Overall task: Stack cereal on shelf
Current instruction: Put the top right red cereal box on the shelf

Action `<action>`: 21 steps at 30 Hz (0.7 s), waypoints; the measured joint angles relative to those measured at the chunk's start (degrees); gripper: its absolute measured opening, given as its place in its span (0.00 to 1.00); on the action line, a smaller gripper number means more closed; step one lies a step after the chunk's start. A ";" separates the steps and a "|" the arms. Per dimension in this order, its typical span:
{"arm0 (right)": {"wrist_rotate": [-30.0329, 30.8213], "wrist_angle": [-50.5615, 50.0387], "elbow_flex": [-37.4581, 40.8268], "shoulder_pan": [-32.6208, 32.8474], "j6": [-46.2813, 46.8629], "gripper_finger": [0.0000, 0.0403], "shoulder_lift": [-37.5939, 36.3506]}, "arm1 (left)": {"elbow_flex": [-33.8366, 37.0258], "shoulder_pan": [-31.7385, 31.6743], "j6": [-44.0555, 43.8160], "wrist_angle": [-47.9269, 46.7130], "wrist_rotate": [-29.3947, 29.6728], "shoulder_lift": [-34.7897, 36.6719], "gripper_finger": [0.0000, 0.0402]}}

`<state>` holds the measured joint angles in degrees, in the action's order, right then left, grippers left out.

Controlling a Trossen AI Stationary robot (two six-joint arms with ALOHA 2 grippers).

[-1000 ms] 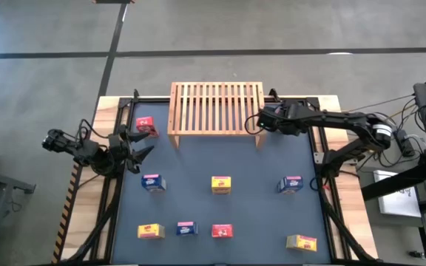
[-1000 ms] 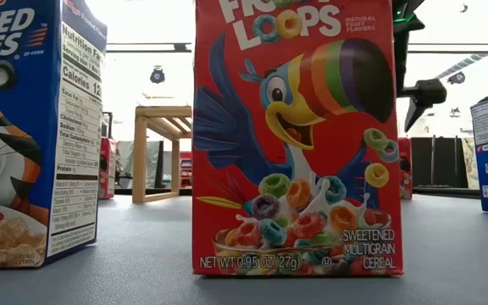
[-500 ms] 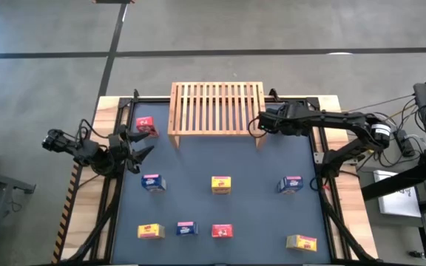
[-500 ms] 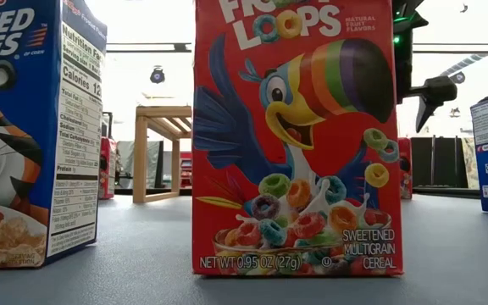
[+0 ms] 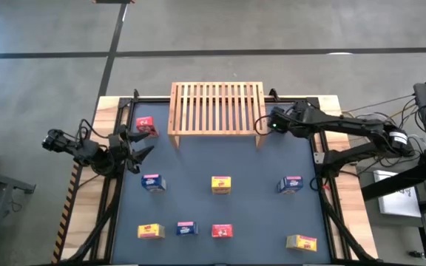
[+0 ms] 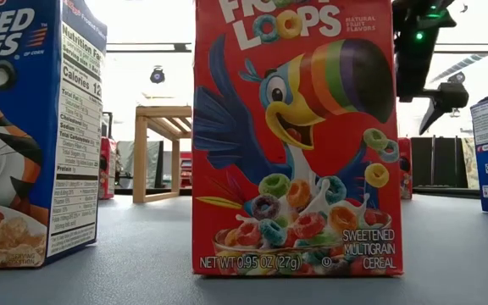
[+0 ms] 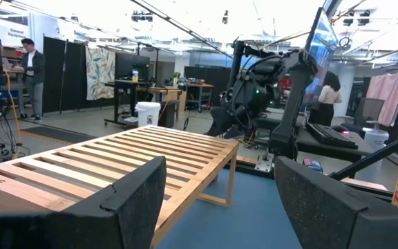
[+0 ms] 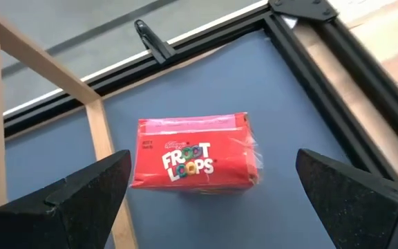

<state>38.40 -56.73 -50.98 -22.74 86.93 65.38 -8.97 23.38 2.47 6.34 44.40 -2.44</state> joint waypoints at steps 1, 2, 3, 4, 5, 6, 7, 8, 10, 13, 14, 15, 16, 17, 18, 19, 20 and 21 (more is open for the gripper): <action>-0.45 1.63 0.87 -0.41 -1.38 0.99 -0.81 | 0.00 0.01 0.00 0.00 0.00 -0.01 0.63; -1.10 3.17 1.62 -0.95 -2.75 0.99 -1.56 | 0.00 0.00 0.01 0.01 0.02 0.00 0.63; -1.81 4.39 2.18 -1.56 -4.23 0.99 -2.18 | 0.00 0.02 0.01 0.01 0.00 0.00 0.63; -2.75 5.30 2.61 -2.32 -5.48 0.99 -2.65 | 0.00 0.02 0.01 -0.01 0.02 0.00 0.63; -3.72 5.71 2.85 -3.14 -6.54 0.99 -2.98 | 0.00 0.01 0.00 0.01 0.00 0.00 0.63; -4.71 5.99 2.99 -4.04 -7.49 0.99 -3.17 | 0.00 0.01 0.00 0.01 0.01 0.00 0.63; -5.63 6.05 3.01 -4.94 -8.53 0.99 -3.19 | 0.00 0.02 0.00 0.01 0.00 0.00 0.63; -6.51 6.13 3.01 -5.81 -9.01 0.99 -3.19 | 0.00 0.02 -0.01 -0.01 0.00 0.00 0.63; -8.34 6.13 2.98 -7.60 -10.53 0.99 -3.09 | 0.00 0.00 0.00 0.01 0.00 -0.01 0.63; -11.31 6.73 2.36 -9.98 -13.53 0.99 -2.54 | 0.00 0.00 0.00 0.00 0.01 0.00 0.63; -12.27 6.91 2.02 -10.61 -14.70 0.99 -2.28 | 0.00 0.02 0.01 0.01 0.00 0.00 0.63; -13.05 7.10 1.71 -11.12 -15.41 0.99 -2.02 | 0.00 0.00 -0.01 -0.01 0.00 0.00 0.63; -13.62 7.52 1.55 -11.44 -16.22 0.99 -1.76 | 0.00 0.00 0.02 -0.02 0.01 0.00 0.63; -14.32 8.04 1.42 -11.76 -16.84 0.99 -1.54 | 0.00 0.01 0.00 0.01 0.00 0.00 0.63; -14.54 8.26 1.31 -11.89 -17.40 0.99 -1.41 | 0.00 0.01 0.01 0.00 0.00 0.00 0.63; -14.80 8.30 1.21 -11.89 -17.59 0.99 -1.40 | 0.00 0.00 0.00 -0.02 0.01 -0.01 0.63; -14.86 8.46 1.15 -11.89 -17.75 0.99 -1.40 | 0.00 0.01 0.02 0.01 0.00 -0.01 0.63; -14.87 8.74 1.11 -11.87 -17.86 0.99 -1.40 | 0.00 0.01 0.00 0.01 0.00 0.00 0.63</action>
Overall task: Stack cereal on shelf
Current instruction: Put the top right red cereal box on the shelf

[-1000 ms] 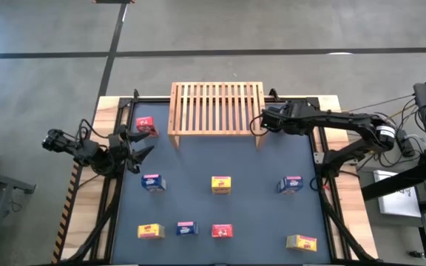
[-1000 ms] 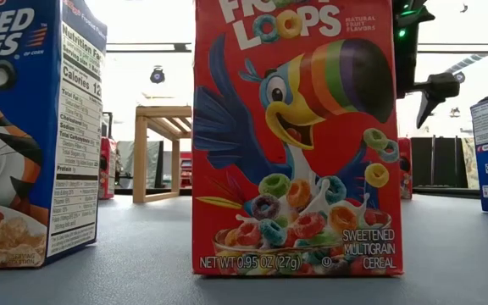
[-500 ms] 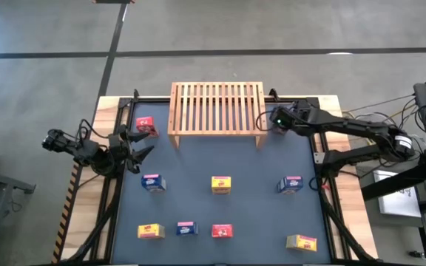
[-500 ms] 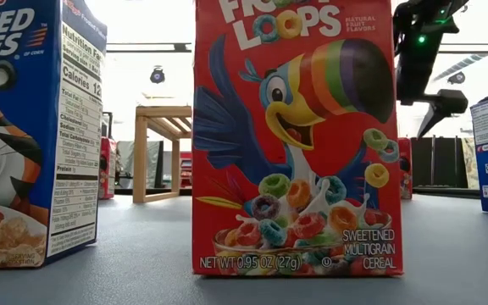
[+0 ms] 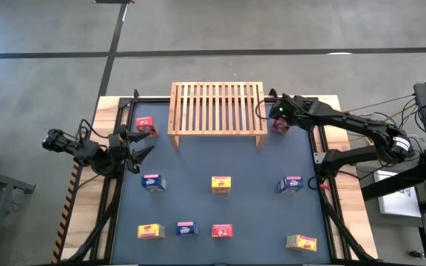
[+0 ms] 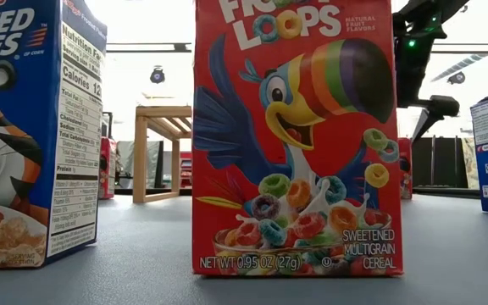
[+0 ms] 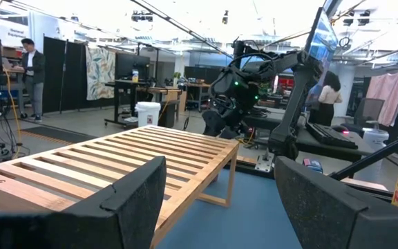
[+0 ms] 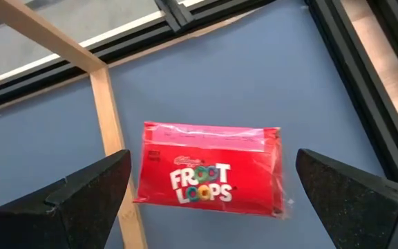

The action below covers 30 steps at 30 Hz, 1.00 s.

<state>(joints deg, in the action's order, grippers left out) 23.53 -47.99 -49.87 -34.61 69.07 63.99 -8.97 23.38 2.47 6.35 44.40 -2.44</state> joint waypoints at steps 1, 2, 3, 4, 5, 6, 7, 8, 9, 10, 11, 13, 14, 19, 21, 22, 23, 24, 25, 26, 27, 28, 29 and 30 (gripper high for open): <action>0.00 0.28 0.00 0.00 -0.07 0.99 0.00 | 0.00 0.00 -0.01 -0.01 0.00 0.00 0.63; -0.01 0.46 0.03 0.00 -0.08 0.99 0.02 | 0.00 0.01 -0.01 0.00 0.00 0.00 0.63; -0.02 0.49 0.11 -0.05 -0.07 0.99 0.03 | 0.00 0.00 -0.01 0.00 0.00 -0.01 0.63; 0.00 0.42 0.13 -0.07 0.04 0.99 0.21 | 0.00 0.01 -0.01 0.00 0.00 0.00 0.63; -0.02 0.51 0.13 -0.07 0.07 0.99 0.42 | 0.00 -0.01 0.01 -0.01 0.01 0.00 0.63; -0.01 0.60 0.13 -0.12 0.07 0.99 0.75 | 0.00 0.01 0.01 0.00 0.00 0.00 0.63; -0.02 0.69 0.14 -0.14 0.07 0.99 1.20 | 0.00 0.01 0.01 0.00 0.02 -0.01 0.63; -0.04 0.84 0.15 -0.27 0.05 0.99 1.68 | 0.00 0.00 -0.01 0.00 0.00 -0.01 0.63; -0.10 1.02 0.15 -0.31 0.01 0.99 2.18 | 0.00 0.01 0.00 0.00 0.01 -0.02 0.63; -0.14 1.26 0.15 -0.31 0.00 0.99 2.80 | 0.00 -0.01 0.01 0.00 0.00 0.00 0.63; -0.17 1.46 0.15 -0.33 -0.04 0.99 3.43 | 0.00 0.01 -0.01 0.00 0.00 0.00 0.63; -0.17 1.73 0.17 -0.33 0.07 0.99 4.46 | 0.00 -0.01 0.00 0.00 0.00 0.00 0.63; -0.17 1.88 0.17 -0.37 0.03 0.99 4.77 | 0.00 0.00 0.00 0.00 0.00 0.00 0.63; -0.33 2.08 0.17 -0.70 0.03 0.99 5.45 | 0.00 0.01 -0.01 -0.01 0.00 -0.01 0.63; 0.04 2.03 0.23 -0.70 -0.15 0.99 5.49 | 0.00 -0.01 -0.01 0.00 0.02 -0.01 0.63; 0.03 2.01 0.26 -0.70 -0.17 0.99 5.53 | 0.00 -0.01 -0.01 0.00 0.02 0.00 0.63; 0.04 2.00 0.30 -0.70 -0.24 0.99 5.53 | 0.00 -0.01 -0.01 -0.02 0.02 0.00 0.63; 0.07 2.02 0.35 -0.70 -0.42 0.99 5.53 | 0.00 0.00 0.01 0.00 0.01 -0.01 0.63; 0.07 2.04 0.42 -0.70 -0.74 0.99 5.53 | 0.00 0.01 -0.01 0.00 0.00 0.00 0.63; 0.05 2.03 0.52 -0.70 -0.90 0.99 5.53 | 0.00 0.00 -0.01 -0.01 0.01 0.00 0.63; 0.04 2.01 0.57 -0.70 -1.03 0.98 5.53 | 0.00 0.00 0.00 0.00 0.01 -0.01 0.63; 0.04 2.04 0.63 -0.70 -1.17 0.96 5.53 | 0.00 0.01 -0.01 -0.01 0.01 0.00 0.63; 0.04 2.04 0.63 -0.70 -1.20 0.94 5.53 | 0.00 -0.01 0.00 0.00 0.00 -0.01 0.63; 0.04 2.06 0.66 -0.70 -1.20 0.92 5.53 | 0.00 -0.01 -0.01 0.00 0.01 0.00 0.63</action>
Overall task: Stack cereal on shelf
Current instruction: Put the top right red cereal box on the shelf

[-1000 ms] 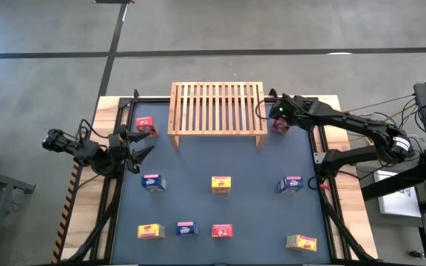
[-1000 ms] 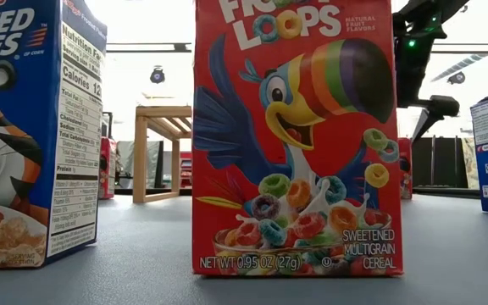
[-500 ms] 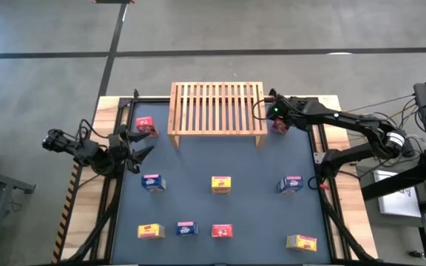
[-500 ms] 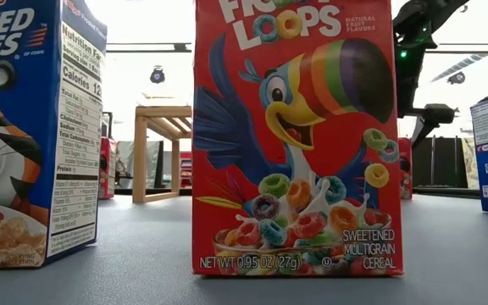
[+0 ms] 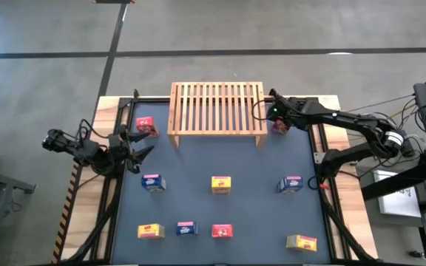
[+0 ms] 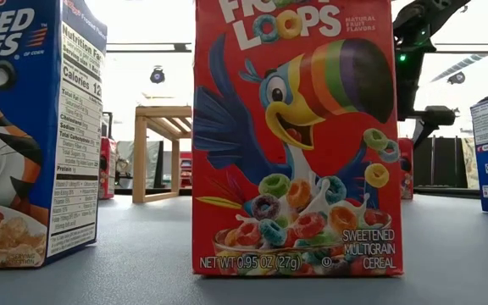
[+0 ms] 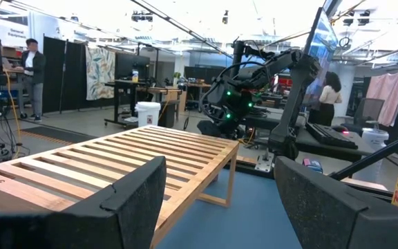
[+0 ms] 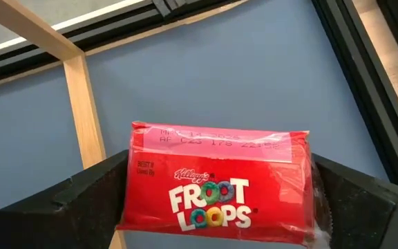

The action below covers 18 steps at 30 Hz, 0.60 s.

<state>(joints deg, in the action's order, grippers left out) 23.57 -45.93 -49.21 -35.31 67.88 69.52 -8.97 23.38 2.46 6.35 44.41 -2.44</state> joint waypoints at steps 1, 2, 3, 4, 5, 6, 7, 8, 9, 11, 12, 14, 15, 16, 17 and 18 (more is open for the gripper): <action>0.00 -0.01 0.00 0.00 0.01 0.89 0.00 | 0.00 0.02 0.00 0.00 0.01 -0.01 0.63; 0.00 -0.01 0.00 0.00 0.04 0.87 0.00 | 0.00 0.02 0.00 0.00 0.01 0.00 0.63; -0.01 -0.03 0.00 0.00 0.04 0.84 0.00 | 0.00 0.02 0.00 0.00 0.02 0.00 0.63; -0.02 -0.03 0.00 0.02 0.02 0.81 0.00 | 0.00 0.02 0.02 0.00 -0.01 0.00 0.63; -0.01 -0.03 0.00 0.02 -0.10 0.79 0.00 | 0.00 0.02 0.02 0.00 -0.01 0.00 0.63; -0.02 -0.07 0.00 0.02 -0.49 0.77 0.00 | 0.00 0.02 0.00 0.00 0.01 0.00 0.63; -0.02 -0.07 0.00 0.02 -0.85 0.75 0.00 | 0.00 0.02 0.01 0.00 0.01 0.00 0.63; -0.02 -0.14 0.00 0.02 -1.06 0.74 0.00 | 0.00 0.02 0.01 0.00 0.00 0.00 0.63; 0.00 -0.22 0.00 0.02 -1.17 0.73 0.00 | 0.00 0.02 0.02 0.00 -0.01 0.00 0.63; 0.00 -0.25 0.00 0.02 -1.20 0.73 0.00 | 0.00 0.02 0.02 0.00 -0.01 0.00 0.63; 0.10 -0.25 0.02 0.02 -1.26 0.74 0.00 | 0.00 0.01 0.01 0.00 0.01 -0.01 0.63; 0.60 -0.58 0.02 0.02 -1.65 0.77 -0.08 | 0.00 0.02 0.00 -0.02 -0.01 0.00 0.63; 1.01 -0.87 0.02 0.02 -1.92 0.79 -0.19 | 0.00 0.02 0.00 -0.01 -0.01 0.00 0.63; 1.61 -1.25 0.00 0.02 -2.07 0.81 -0.42 | 0.00 0.01 0.01 0.00 -0.01 0.00 0.63; 2.29 -1.56 0.00 0.02 -2.16 0.82 -0.78 | 0.00 0.01 0.01 -0.01 0.00 0.00 0.63; 3.08 -1.76 -0.03 0.03 -2.17 0.84 -1.23 | 0.00 0.01 0.00 0.00 -0.01 0.00 0.63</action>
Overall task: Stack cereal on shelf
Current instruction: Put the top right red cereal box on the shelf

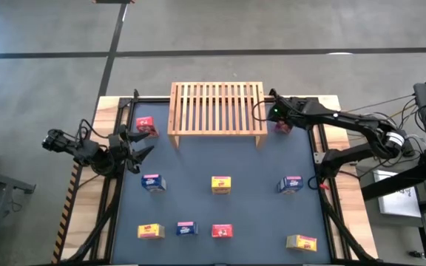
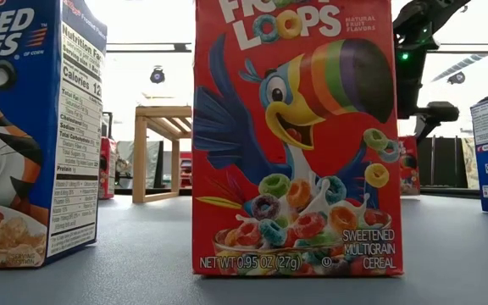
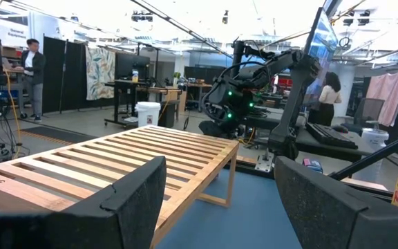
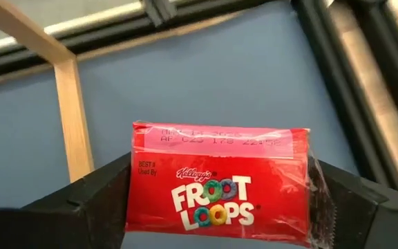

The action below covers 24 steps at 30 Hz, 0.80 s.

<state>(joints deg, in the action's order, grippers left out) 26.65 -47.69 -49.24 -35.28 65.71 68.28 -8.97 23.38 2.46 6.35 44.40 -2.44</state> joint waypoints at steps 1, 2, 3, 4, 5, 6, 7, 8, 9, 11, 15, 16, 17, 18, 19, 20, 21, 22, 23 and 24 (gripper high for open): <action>0.37 -0.14 -0.02 0.01 0.05 0.85 -0.51 | 0.00 -0.01 0.02 0.00 0.00 0.00 0.63; 0.50 -0.35 -0.02 0.01 0.05 0.85 -1.23 | 0.00 -0.01 0.00 -0.01 0.00 0.00 0.63; 0.68 -0.57 -0.02 0.01 0.03 0.86 -1.95 | 0.00 -0.01 0.00 0.00 0.02 0.00 0.63; 0.81 -0.79 -0.02 0.01 0.03 0.86 -2.75 | 0.00 0.01 0.00 0.00 0.00 0.00 0.63; 1.10 -1.00 -0.02 0.01 0.03 0.85 -3.61 | 0.00 -0.01 0.00 -0.01 0.01 0.00 0.63; 1.62 -1.30 -0.06 0.03 0.02 0.85 -4.43 | 0.00 0.01 0.01 0.00 0.01 -0.01 0.63; 1.87 -1.51 -0.06 0.10 -0.18 0.84 -5.25 | 0.00 0.01 0.01 0.00 0.01 0.00 0.63; 1.88 -1.66 -0.08 0.10 -0.44 0.83 -6.09 | 0.00 -0.01 0.01 -0.02 0.01 0.00 0.63; 1.89 -1.72 -0.08 0.11 -0.85 0.82 -6.86 | 0.00 0.01 0.01 0.00 0.00 -0.01 0.63; 1.90 -1.83 -0.08 0.12 -1.57 0.80 -8.42 | 0.00 -0.01 0.01 -0.01 0.00 -0.01 0.63; 1.51 -1.79 -0.11 0.14 -2.71 0.75 -11.15 | 0.00 -0.01 0.00 0.00 0.02 0.00 0.63; 1.28 -1.75 -0.11 0.14 -2.98 0.74 -11.74 | 0.00 0.01 0.00 0.00 0.00 0.00 0.63; 0.76 -1.68 -0.11 0.14 -3.52 0.73 -12.38 | 0.00 0.01 0.01 0.00 0.02 -0.01 0.63; 0.22 -1.63 -0.11 0.14 -3.74 0.73 -13.05 | 0.00 0.00 0.02 -0.01 0.00 0.00 0.63; -0.14 -1.51 -0.11 0.14 -3.85 0.72 -13.74 | 0.00 0.01 0.00 0.00 0.02 0.00 0.63; -0.43 -1.33 -0.11 0.14 -3.94 0.72 -14.50 | 0.00 0.00 0.02 0.00 0.00 0.00 0.63; -0.62 -1.06 -0.11 0.14 -4.05 0.72 -15.34 | 0.00 0.00 0.01 0.00 0.00 0.00 0.63; -0.77 -0.69 -0.11 0.14 -4.14 0.72 -16.12 | 0.00 -0.01 0.00 0.00 0.00 0.00 0.63; -1.03 -0.29 -0.11 0.14 -4.31 0.71 -16.90 | 0.00 0.01 0.02 0.00 0.00 0.00 0.63; -1.17 0.21 -0.11 0.14 -4.51 0.71 -17.73 | 0.00 -0.01 0.02 -0.02 0.02 0.00 0.63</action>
<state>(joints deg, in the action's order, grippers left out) 25.49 -47.48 -49.34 -35.14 61.20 50.55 -8.97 23.38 2.48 6.33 44.42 -2.44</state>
